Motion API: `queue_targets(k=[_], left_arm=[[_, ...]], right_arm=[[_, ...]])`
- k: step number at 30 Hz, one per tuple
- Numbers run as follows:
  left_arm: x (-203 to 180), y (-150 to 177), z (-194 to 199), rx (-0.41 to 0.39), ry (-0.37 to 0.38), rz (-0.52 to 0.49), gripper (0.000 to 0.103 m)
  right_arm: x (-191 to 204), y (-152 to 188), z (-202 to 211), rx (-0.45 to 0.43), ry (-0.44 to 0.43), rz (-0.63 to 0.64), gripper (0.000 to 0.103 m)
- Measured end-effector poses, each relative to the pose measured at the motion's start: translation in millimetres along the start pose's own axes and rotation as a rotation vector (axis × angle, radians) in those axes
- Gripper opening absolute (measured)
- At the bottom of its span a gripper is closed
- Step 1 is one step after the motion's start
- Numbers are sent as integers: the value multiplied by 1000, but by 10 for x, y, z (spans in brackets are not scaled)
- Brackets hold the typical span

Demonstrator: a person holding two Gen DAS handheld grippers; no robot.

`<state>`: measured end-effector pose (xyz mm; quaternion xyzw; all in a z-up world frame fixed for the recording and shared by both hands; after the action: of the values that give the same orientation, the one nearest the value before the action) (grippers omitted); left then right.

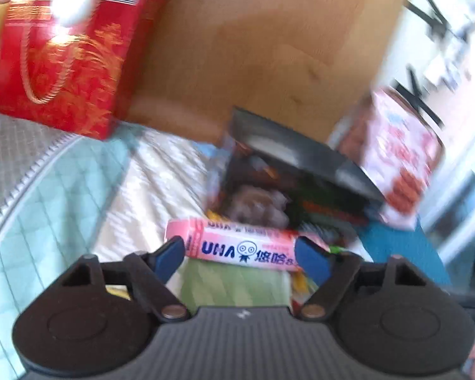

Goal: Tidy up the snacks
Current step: 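Grasp the pink UHA candy tube with the left gripper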

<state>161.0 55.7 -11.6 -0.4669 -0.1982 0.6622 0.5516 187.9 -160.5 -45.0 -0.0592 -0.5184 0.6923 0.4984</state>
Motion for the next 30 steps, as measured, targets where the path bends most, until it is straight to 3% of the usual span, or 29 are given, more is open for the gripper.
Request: queue_targets(k=[5, 8, 13, 17, 23, 27, 30], left_arm=[[-382, 267, 234, 16, 81, -128, 79], [-475, 357, 424, 4, 105, -164, 82], [-187, 238, 803, -113, 82, -67, 90], [233, 165, 843, -127, 28, 78, 90], [379, -4, 796, -144, 36, 147, 88], [247, -93, 579, -124, 16, 85, 72], [162, -98, 387, -105, -36, 45, 69]], right_arm=[[432, 226, 101, 48, -79, 126, 64], [622, 355, 274, 32, -41, 251, 64], [729, 472, 649, -21, 1, 382, 63], [742, 396, 778, -69, 11, 404, 63], [729, 80, 476, -67, -14, 347, 63], [650, -145, 140, -38, -14, 333, 63], [514, -284, -103, -18, 0, 294, 63]])
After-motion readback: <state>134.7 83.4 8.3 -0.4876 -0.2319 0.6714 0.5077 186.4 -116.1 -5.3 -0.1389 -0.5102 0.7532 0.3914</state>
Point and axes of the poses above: each gripper's, at about its wrist camera, not at the fingertips, and z roughly against the way its jaws point, x to its left, y to its underside, the point moved 5 cm from there along -z, roughly the way its jaws point, and after that the axes turned 6 degrees about -x, right-handed, at the moved point
